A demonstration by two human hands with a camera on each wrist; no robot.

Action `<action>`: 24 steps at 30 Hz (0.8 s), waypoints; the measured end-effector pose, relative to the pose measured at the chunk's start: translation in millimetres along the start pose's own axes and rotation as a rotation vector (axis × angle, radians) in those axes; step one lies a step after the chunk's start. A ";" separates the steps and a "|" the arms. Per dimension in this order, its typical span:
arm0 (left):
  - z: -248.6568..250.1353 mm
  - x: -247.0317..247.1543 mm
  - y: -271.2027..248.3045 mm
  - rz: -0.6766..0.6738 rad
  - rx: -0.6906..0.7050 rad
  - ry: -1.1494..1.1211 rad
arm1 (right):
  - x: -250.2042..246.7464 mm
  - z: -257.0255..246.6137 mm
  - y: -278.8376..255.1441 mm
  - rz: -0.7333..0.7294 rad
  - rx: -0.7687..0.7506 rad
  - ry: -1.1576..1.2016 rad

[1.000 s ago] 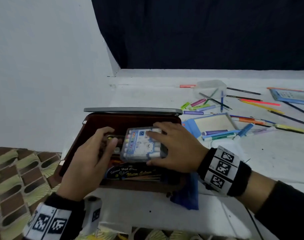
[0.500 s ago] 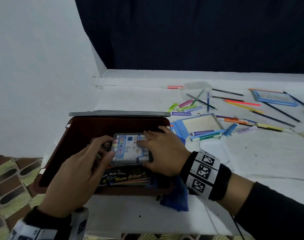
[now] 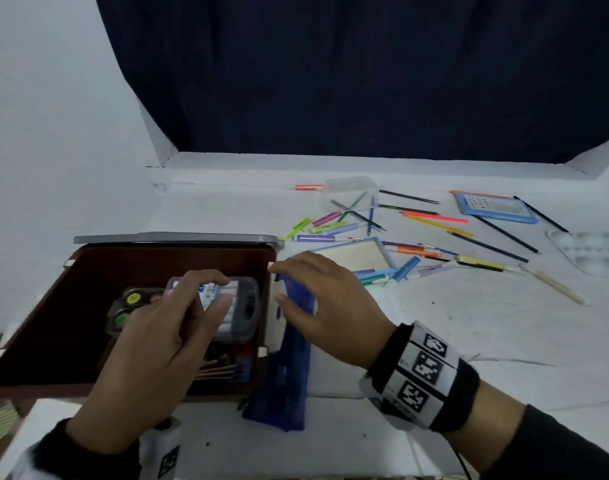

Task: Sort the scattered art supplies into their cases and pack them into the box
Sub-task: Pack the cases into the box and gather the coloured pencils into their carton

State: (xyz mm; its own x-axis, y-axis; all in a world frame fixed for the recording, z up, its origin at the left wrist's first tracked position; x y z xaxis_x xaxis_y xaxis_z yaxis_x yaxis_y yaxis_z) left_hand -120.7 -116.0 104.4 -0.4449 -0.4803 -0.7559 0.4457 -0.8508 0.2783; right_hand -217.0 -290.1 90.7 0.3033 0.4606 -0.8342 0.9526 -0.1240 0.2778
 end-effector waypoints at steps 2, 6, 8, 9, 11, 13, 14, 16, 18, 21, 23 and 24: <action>20.6 13.0 7.4 0.017 0.001 -0.020 | -22.7 15.6 -21.1 0.089 -0.004 0.017; 60.0 49.6 20.1 0.029 -0.020 -0.066 | -49.3 63.2 -68.7 0.058 0.069 -0.007; 72.7 71.6 27.3 0.037 -0.051 -0.079 | -50.4 96.4 -89.8 -0.051 0.122 -0.076; 78.7 82.5 30.6 0.041 -0.057 -0.081 | -48.3 114.1 -99.5 -0.134 0.155 -0.105; 89.0 104.4 37.5 0.042 -0.073 -0.096 | -37.0 145.8 -117.1 -0.374 0.223 -0.145; 95.0 126.1 42.8 0.032 -0.105 -0.124 | -24.8 167.2 -132.5 -0.617 0.245 -0.169; 97.0 136.8 45.1 0.030 -0.121 -0.143 | -21.5 173.8 -138.6 -0.691 0.238 -0.179; 100.2 155.4 49.1 0.039 -0.152 -0.185 | -22.2 182.5 -146.8 -0.735 0.210 -0.204; 102.4 170.8 54.8 0.050 -0.183 -0.209 | -32.6 190.7 -151.4 -0.702 0.210 -0.219; 103.8 187.0 69.8 0.035 -0.214 -0.229 | -53.4 209.7 -157.3 -0.641 0.228 -0.244; 100.5 193.4 87.9 0.013 -0.226 -0.226 | -65.2 228.4 -162.0 -0.619 0.253 -0.251; 97.0 196.4 99.5 0.002 -0.234 -0.224 | -71.2 239.5 -164.2 -0.614 0.266 -0.252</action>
State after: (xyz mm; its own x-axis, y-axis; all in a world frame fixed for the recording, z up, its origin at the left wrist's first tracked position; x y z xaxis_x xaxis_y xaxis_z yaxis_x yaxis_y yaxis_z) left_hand -239.1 -315.7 41.1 -0.5919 -0.5391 -0.5992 0.6017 -0.7902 0.1165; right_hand -389.2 -513.0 -9.6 -0.3239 0.3025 -0.8964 0.9170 -0.1328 -0.3762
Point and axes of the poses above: each hand's wrist, its own y-axis towards the middle knuckle, its own x-axis out of the palm, z = x × y, the point moved 5 cm from there along y, towards the middle knuckle, and after that the axes turned 11 degrees about -z, right-handed, at the moved point
